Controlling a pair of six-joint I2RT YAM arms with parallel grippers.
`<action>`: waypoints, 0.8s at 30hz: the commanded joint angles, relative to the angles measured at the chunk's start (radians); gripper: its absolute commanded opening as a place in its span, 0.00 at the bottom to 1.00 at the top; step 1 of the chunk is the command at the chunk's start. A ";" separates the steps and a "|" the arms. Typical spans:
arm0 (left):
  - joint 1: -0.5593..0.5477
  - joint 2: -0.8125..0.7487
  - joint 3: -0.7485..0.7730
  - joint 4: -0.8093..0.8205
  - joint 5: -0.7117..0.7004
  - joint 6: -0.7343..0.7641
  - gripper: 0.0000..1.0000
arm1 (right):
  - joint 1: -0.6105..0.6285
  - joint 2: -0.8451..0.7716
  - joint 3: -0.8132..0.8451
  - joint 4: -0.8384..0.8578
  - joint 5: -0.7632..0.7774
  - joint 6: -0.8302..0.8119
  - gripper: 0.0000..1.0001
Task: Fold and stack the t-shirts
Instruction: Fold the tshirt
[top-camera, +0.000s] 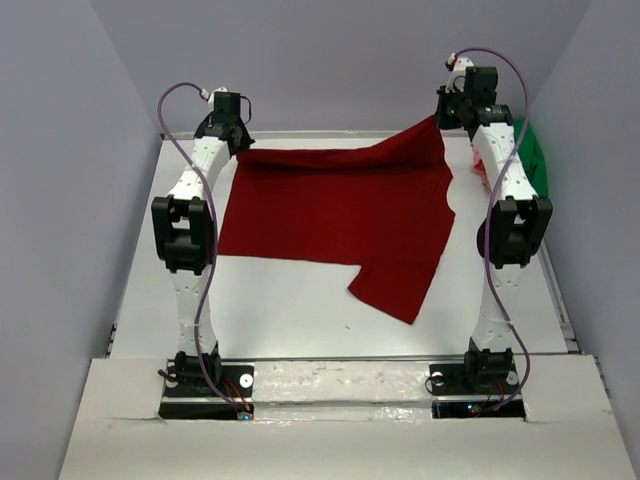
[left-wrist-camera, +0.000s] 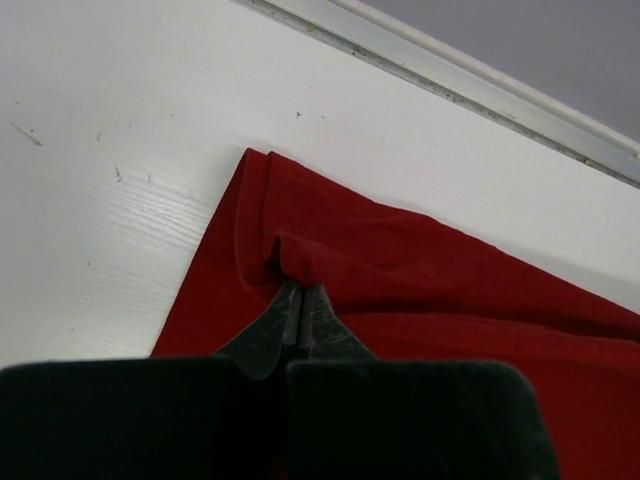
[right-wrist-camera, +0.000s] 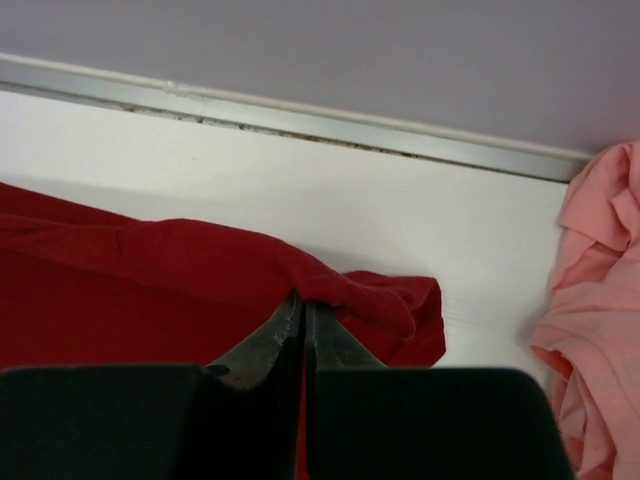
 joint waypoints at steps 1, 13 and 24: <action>0.022 -0.010 0.048 0.002 0.012 0.006 0.00 | -0.006 -0.070 -0.065 0.062 -0.017 -0.003 0.00; 0.054 0.071 0.144 -0.143 -0.026 -0.061 0.00 | 0.024 -0.321 -0.361 0.064 -0.001 0.060 0.00; 0.054 0.116 0.166 -0.199 -0.025 -0.082 0.11 | 0.044 -0.396 -0.511 0.068 -0.007 0.069 0.00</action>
